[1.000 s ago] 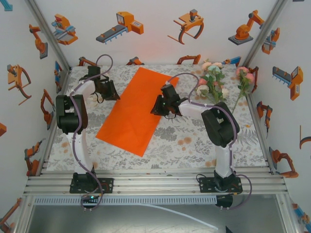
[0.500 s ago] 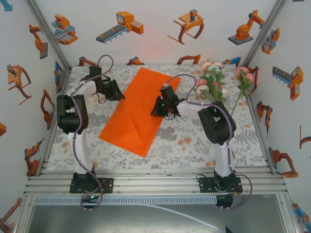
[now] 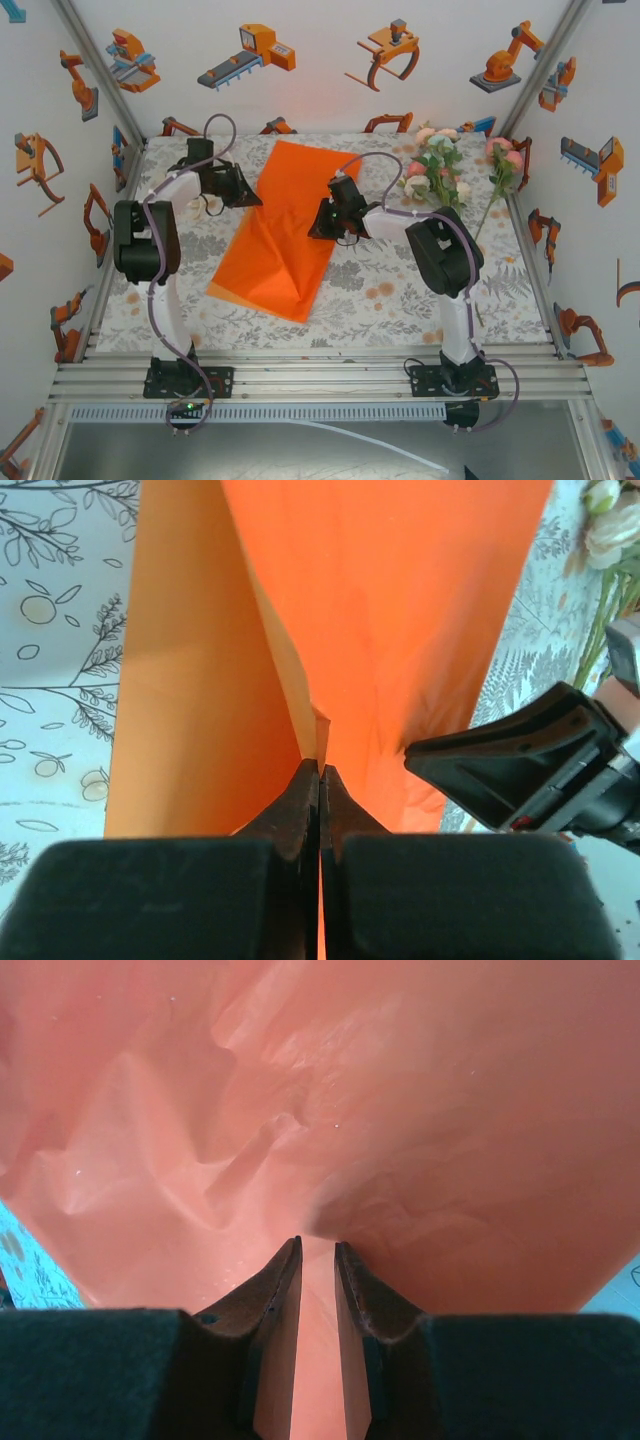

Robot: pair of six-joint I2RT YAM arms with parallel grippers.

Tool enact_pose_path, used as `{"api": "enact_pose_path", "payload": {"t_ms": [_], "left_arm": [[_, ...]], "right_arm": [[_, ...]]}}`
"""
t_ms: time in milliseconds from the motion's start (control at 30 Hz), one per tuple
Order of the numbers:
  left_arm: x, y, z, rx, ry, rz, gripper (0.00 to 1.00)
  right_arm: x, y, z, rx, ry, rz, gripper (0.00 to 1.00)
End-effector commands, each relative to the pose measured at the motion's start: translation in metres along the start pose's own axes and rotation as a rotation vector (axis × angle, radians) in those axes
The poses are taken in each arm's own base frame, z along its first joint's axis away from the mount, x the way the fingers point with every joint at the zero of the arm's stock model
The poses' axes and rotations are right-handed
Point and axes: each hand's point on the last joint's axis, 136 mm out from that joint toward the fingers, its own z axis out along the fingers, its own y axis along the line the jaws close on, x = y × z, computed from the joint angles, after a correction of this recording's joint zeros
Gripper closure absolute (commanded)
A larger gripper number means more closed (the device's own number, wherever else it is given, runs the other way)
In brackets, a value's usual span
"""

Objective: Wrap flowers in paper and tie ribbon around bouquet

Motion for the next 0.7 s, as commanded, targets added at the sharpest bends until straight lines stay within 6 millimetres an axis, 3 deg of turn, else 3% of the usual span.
{"api": "enact_pose_path", "payload": {"t_ms": [0,133,233,333,433,567,667], "left_arm": [[-0.005,-0.035,-0.03,0.048,-0.056,-0.024,1.0],[-0.006,-0.038,-0.058,-0.018,-0.141,-0.204,1.0],[-0.002,-0.05,-0.076,-0.074,-0.197,-0.279,1.0],[0.005,-0.062,-0.09,-0.168,-0.235,-0.32,1.0],[0.008,-0.069,-0.1,-0.235,-0.274,-0.397,1.0],[0.012,-0.06,-0.105,-0.352,-0.336,-0.499,1.0],[0.014,-0.058,-0.1,-0.358,-0.344,-0.57,1.0]], "right_arm": [[0.005,-0.01,0.011,0.039,0.038,-0.046,0.71],[-0.014,0.017,-0.019,0.015,0.022,-0.135,0.54],[-0.018,0.052,-0.068,-0.054,-0.058,-0.28,0.45],[0.009,0.079,-0.11,-0.093,-0.097,-0.457,0.37],[0.056,0.109,-0.136,-0.118,-0.134,-0.674,0.29],[0.117,0.155,-0.148,-0.173,-0.176,-0.906,0.22],[0.144,0.178,-0.144,-0.149,-0.215,-1.02,0.16]]}}
